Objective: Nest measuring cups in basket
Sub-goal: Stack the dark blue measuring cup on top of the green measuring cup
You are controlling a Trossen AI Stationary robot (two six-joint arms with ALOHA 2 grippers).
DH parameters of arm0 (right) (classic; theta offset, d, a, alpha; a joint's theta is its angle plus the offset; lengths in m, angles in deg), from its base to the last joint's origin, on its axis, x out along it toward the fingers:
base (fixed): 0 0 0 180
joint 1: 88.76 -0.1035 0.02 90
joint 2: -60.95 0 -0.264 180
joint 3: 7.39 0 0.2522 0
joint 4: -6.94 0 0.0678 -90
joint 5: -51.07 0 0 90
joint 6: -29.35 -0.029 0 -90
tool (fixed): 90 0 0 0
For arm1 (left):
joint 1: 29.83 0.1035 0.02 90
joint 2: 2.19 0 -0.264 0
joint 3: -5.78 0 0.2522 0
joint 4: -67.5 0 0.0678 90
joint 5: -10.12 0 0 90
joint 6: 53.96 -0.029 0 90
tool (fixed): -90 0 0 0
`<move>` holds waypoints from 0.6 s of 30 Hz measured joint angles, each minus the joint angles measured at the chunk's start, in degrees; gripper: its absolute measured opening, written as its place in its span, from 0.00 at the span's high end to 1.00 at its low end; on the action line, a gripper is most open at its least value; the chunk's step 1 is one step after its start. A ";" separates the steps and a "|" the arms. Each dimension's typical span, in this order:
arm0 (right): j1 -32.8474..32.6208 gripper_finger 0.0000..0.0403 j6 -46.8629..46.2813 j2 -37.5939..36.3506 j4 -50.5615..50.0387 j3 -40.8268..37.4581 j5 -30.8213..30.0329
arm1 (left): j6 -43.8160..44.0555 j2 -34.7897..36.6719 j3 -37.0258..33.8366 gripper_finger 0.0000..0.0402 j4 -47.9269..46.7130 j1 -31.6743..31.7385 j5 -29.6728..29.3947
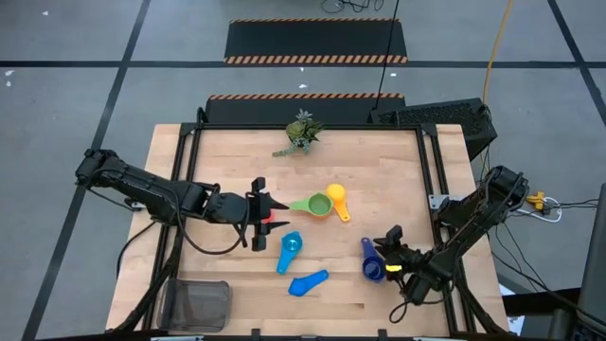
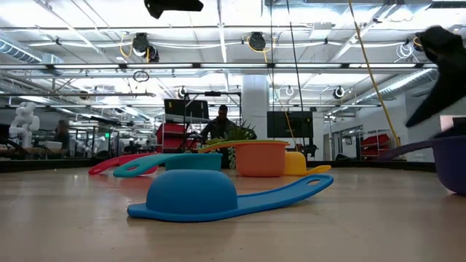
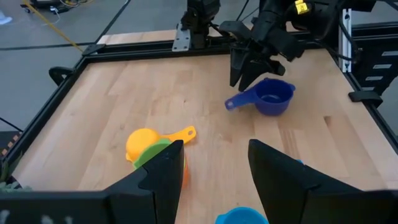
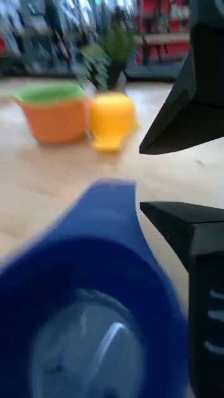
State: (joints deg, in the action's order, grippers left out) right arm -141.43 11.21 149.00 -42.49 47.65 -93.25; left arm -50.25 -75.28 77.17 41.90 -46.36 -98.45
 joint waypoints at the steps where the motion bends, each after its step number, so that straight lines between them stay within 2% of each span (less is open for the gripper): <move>1: 0.63 0.68 1.82 0.00 1.80 0.00 -1.85 | 0.00 0.01 0.00 0.55 0.02 0.00 -0.02; 6: 3.38 0.68 10.61 -0.30 9.01 0.00 -8.88 | -0.02 0.01 0.00 0.55 0.07 0.00 0.01; 9: 4.08 0.68 10.91 -1.34 13.33 0.72 -9.07 | -0.02 0.01 -0.01 0.55 0.07 0.00 -0.02; 11: 4.14 0.68 8.72 -2.65 15.03 1.80 -6.66 | -0.05 0.01 -0.02 0.55 0.15 0.00 -0.01; 14: 3.40 0.68 4.87 -4.93 14.42 3.79 0.42 | -0.51 -0.56 -0.02 0.55 1.52 0.00 -0.05; 18: 0.01 0.68 1.98 -7.55 14.58 5.95 7.39 | -2.79 -3.22 -0.11 0.55 5.41 -0.29 -0.08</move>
State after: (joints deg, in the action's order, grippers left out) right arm -141.42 13.18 141.45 -27.91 53.60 -85.86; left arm -53.05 -78.50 77.06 47.32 -46.65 -98.53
